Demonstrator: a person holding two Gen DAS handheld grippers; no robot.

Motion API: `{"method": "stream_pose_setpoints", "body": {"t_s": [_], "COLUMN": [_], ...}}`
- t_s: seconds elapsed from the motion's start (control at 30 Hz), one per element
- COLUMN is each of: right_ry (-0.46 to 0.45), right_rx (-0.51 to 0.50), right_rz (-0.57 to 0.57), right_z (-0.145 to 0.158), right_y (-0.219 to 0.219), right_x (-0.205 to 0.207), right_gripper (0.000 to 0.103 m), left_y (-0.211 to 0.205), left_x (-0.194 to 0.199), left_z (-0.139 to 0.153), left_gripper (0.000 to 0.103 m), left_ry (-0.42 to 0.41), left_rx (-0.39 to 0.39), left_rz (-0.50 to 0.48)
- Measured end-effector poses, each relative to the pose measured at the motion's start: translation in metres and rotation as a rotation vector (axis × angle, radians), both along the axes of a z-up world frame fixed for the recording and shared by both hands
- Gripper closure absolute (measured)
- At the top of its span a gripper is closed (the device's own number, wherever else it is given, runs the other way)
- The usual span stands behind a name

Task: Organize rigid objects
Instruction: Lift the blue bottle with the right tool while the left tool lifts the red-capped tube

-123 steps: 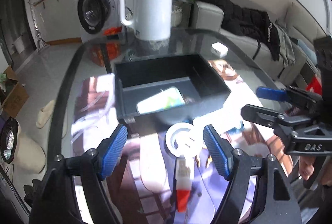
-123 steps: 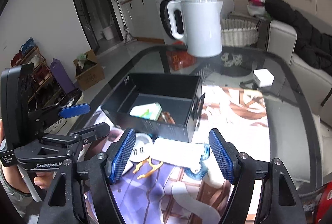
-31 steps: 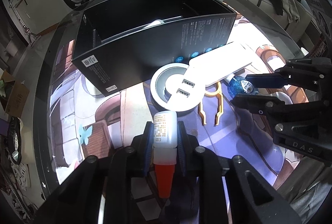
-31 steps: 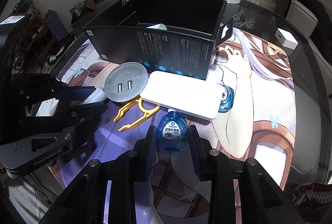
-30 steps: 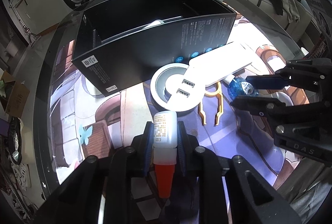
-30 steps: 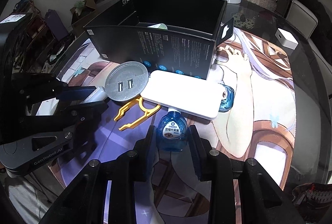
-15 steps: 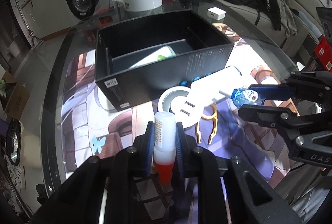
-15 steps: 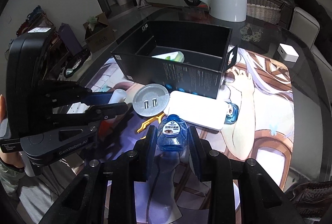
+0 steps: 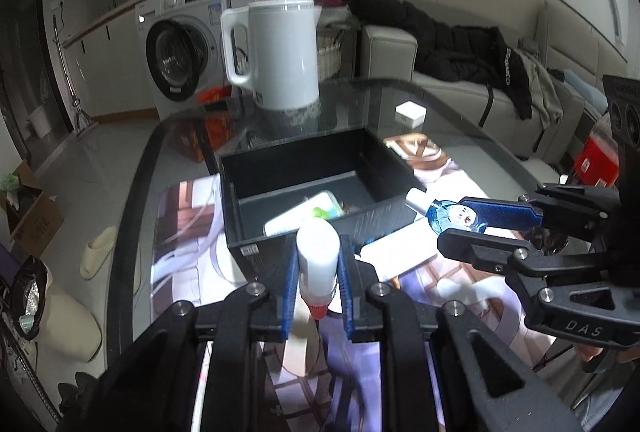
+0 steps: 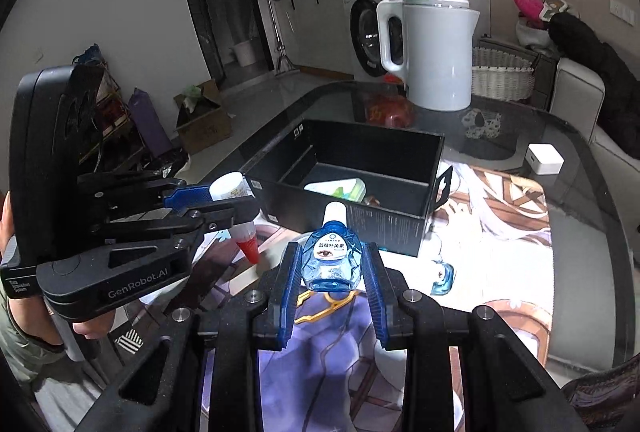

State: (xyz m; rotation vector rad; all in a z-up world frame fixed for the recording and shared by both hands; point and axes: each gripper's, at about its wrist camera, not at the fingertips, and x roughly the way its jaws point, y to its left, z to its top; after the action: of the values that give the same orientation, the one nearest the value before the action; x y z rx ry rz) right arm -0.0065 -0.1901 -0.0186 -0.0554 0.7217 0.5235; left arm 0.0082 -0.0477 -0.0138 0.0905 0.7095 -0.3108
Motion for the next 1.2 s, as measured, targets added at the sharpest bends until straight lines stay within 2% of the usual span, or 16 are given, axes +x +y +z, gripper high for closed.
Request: {"method": "stream_pose_setpoints", "body": {"t_s": [0.27,0.53,0.67,1.0,1.2], "right_ry": [-0.178,-0.345,-0.391,-0.376,-0.393], "right_rx": [0.03,0.04,0.022,0.05,0.077], "right_rz": [-0.019,-0.03,-0.018,-0.026,-0.023], "right_z": [0.023,0.039,0.042,0.049,0.058], "right_y": [0.0,0.006,0.012,0.011,0.018], "right_x": [-0.023,-0.05,-0.057,-0.05,-0.037], "right_gripper": [0.073,0.073,0.073,0.073,0.073], "left_y": [-0.004,0.004,0.007,0.009,0.013], "left_x": [-0.022,-0.047,-0.047,-0.043,-0.02], "left_z": [0.027,0.051,0.055,0.066,0.066], "left_gripper": [0.087,0.087,0.087,0.087,0.087], "left_ry": [-0.193,-0.4,-0.405,-0.417,-0.393], "left_rx": [0.004,-0.022,-0.036,-0.086,-0.13], "left_rz": [-0.011,0.038,0.033,0.048,0.083]}}
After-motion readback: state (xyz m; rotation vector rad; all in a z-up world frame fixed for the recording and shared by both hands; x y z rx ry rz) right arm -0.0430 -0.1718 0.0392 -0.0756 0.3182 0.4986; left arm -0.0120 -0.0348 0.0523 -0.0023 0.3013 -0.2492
